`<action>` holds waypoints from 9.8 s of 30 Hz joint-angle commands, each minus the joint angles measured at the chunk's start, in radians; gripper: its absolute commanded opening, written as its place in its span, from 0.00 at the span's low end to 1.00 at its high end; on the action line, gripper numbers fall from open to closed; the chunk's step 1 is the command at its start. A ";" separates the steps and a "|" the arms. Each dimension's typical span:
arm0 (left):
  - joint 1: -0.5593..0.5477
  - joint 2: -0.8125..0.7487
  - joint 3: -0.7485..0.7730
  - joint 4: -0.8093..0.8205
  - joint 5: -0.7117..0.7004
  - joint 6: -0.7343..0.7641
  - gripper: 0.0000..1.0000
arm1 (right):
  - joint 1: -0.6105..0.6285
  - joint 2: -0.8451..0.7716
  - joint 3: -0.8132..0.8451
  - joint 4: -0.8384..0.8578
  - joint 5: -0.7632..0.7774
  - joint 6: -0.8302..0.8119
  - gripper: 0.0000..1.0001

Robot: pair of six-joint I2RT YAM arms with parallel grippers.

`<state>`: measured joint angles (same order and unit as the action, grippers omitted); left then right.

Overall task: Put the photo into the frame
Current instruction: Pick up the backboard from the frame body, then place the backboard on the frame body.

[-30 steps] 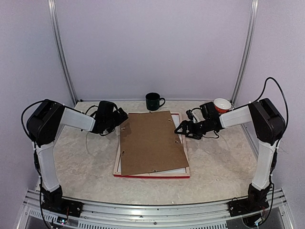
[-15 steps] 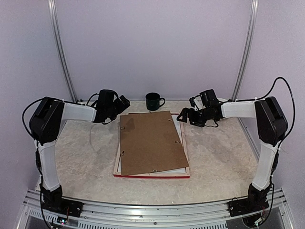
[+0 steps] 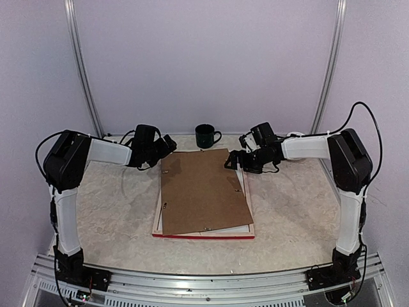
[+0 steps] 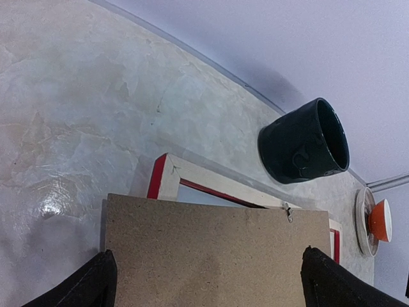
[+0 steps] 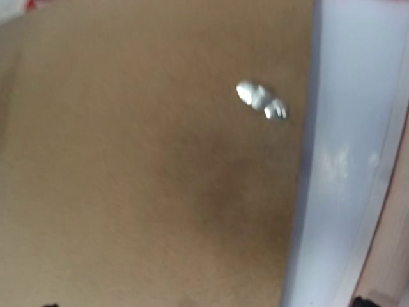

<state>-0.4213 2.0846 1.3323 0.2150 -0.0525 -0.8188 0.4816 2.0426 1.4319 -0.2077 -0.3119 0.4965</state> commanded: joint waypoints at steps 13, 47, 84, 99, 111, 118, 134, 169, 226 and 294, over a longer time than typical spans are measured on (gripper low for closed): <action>-0.020 0.020 -0.058 0.073 0.046 -0.007 0.99 | 0.035 0.084 0.099 -0.103 0.055 0.013 0.99; -0.046 -0.046 -0.201 0.180 0.129 -0.062 0.99 | 0.027 -0.021 -0.110 0.199 -0.357 0.186 0.99; -0.076 -0.162 -0.213 0.127 0.080 -0.049 0.99 | 0.059 -0.109 -0.306 0.291 -0.239 0.361 0.99; -0.117 -0.132 -0.278 0.131 0.059 -0.092 0.99 | 0.135 -0.146 -0.306 0.191 -0.110 0.412 0.99; -0.145 -0.091 -0.297 0.149 0.035 -0.118 0.99 | 0.143 -0.202 -0.352 0.206 -0.076 0.476 0.99; -0.143 -0.093 -0.363 0.209 0.035 -0.148 0.99 | 0.163 -0.156 -0.333 0.235 -0.064 0.513 0.99; -0.178 -0.331 -0.458 0.105 -0.201 -0.155 0.99 | 0.175 -0.107 -0.300 0.236 -0.087 0.540 0.99; -0.182 -0.192 -0.415 0.043 -0.100 -0.207 0.99 | 0.172 -0.057 -0.528 0.864 -0.294 0.778 0.46; -0.359 -0.614 -0.410 -0.293 -0.066 0.056 0.99 | -0.082 0.026 -0.437 0.819 -0.720 0.589 0.00; -0.697 -0.395 -0.218 -0.658 0.442 0.420 0.99 | -0.097 0.031 -0.429 0.792 -0.691 0.574 0.00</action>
<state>-1.1133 1.6669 1.0840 -0.4774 0.3687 -0.4137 0.4042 2.0724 1.0138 0.5873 -1.0439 1.1156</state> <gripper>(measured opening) 0.989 0.016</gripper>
